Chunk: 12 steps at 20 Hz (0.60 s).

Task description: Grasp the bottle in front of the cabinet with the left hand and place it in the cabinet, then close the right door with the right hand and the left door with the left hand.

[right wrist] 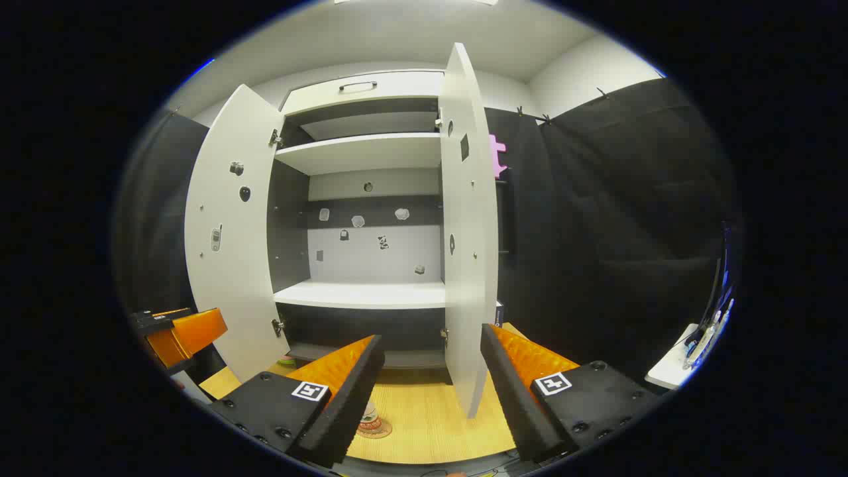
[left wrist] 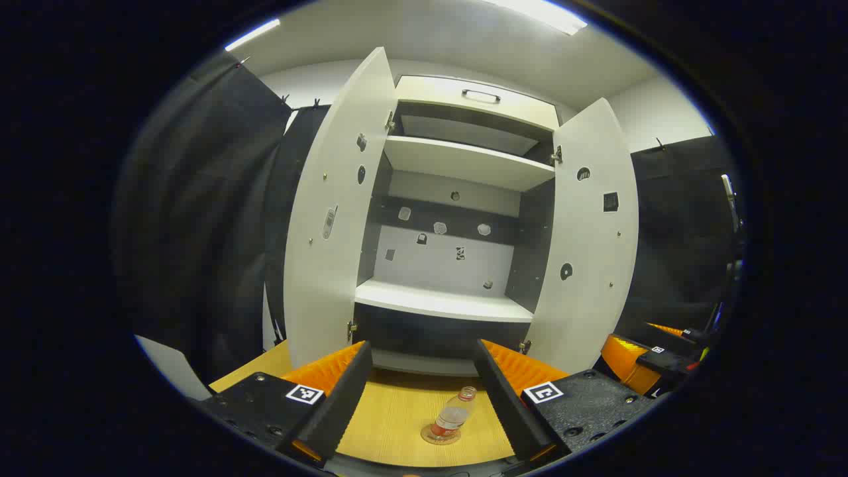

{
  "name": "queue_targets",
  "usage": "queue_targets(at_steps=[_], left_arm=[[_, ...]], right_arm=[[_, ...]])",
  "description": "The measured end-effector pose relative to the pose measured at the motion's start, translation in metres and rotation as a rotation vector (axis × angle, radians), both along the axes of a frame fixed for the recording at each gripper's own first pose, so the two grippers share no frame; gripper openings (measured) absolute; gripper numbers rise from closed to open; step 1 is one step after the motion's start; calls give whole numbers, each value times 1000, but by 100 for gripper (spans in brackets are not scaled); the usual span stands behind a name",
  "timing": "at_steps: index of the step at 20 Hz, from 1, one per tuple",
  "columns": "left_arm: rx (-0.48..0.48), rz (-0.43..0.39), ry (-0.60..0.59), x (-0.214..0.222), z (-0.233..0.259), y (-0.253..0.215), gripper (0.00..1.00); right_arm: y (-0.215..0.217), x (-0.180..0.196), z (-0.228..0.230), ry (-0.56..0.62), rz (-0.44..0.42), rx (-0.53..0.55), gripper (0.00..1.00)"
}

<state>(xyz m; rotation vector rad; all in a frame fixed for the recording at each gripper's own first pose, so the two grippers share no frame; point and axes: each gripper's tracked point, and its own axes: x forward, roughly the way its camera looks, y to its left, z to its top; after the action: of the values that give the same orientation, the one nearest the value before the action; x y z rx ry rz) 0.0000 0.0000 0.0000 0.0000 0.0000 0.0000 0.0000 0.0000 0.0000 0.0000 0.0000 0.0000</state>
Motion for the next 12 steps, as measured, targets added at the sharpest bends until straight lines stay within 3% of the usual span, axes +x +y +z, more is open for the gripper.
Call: queue_targets(at_steps=[1, 12], left_arm=[[-3, 1, 0, -1, 0, 1, 94], [-25, -21, 24, -4, -6, -2, 94]], right_arm=[[0, -2, 2, -9, -6, -11, 97], [0, -15, -1, 1, -13, -34, 97]])
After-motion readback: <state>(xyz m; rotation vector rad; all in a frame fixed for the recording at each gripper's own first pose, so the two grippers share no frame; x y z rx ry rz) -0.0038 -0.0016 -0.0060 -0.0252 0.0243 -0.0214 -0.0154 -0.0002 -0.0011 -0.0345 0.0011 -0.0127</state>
